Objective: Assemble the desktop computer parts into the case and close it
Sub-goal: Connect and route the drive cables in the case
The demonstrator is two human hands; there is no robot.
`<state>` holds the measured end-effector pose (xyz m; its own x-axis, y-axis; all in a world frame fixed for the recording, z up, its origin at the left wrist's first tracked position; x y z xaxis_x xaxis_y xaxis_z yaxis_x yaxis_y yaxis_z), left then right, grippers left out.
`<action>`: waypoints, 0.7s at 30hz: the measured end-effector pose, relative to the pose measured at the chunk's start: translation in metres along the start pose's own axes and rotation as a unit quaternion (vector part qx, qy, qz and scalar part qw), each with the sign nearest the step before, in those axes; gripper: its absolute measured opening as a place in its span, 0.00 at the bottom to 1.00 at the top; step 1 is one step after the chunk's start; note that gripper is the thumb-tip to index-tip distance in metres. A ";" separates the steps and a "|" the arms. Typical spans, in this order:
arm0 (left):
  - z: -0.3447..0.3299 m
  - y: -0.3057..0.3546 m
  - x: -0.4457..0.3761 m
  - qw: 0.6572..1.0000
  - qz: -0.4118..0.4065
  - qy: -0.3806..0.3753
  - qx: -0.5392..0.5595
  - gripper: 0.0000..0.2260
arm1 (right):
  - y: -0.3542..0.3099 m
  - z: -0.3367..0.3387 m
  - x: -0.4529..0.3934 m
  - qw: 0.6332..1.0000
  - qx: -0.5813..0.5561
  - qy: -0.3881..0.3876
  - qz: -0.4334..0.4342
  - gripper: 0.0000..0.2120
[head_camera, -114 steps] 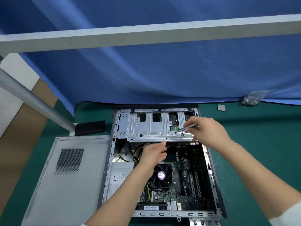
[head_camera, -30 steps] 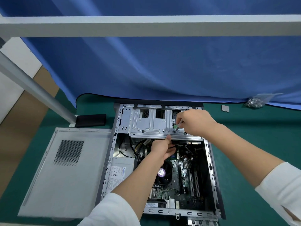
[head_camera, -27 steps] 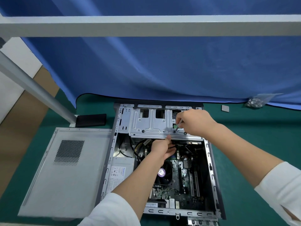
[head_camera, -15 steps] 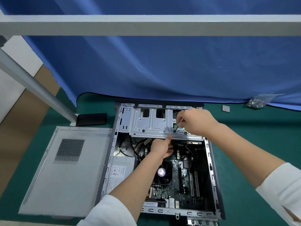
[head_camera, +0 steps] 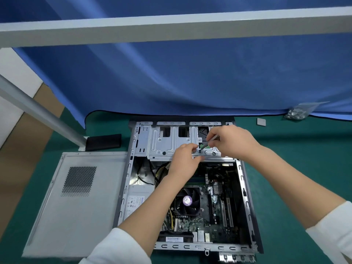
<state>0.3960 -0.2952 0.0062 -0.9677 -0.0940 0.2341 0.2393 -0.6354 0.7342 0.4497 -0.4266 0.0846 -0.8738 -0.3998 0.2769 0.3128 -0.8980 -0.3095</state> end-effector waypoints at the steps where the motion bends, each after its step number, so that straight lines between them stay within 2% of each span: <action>1: -0.001 -0.001 -0.001 1.000 0.010 0.008 0.017 0.20 | 0.000 0.001 0.001 1.000 -0.009 0.002 0.000 0.07; 4: -0.002 -0.004 -0.002 0.993 0.059 0.032 0.098 0.13 | 0.000 0.004 0.005 1.000 -0.030 0.006 -0.004 0.06; 7: 0.001 -0.004 -0.001 0.986 0.069 0.052 0.144 0.04 | 0.001 0.005 0.007 0.999 -0.042 0.005 -0.006 0.04; 21: 0.012 -0.001 0.013 0.988 0.013 0.064 0.143 0.04 | -0.008 0.007 0.025 0.998 -0.042 0.036 0.018 0.04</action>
<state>0.3842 -0.2866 0.0159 -0.9587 -0.2149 0.1865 0.2595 -0.3914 0.8829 0.4275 -0.4305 0.1002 -0.8879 -0.4146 0.1991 0.3149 -0.8635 -0.3939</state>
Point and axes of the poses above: each hand's wrist, its own x-axis away from the middle knuckle, its own z-axis out of the back of the hand, y = z × x, the point moved 5 cm from there along -x, towards the middle knuckle
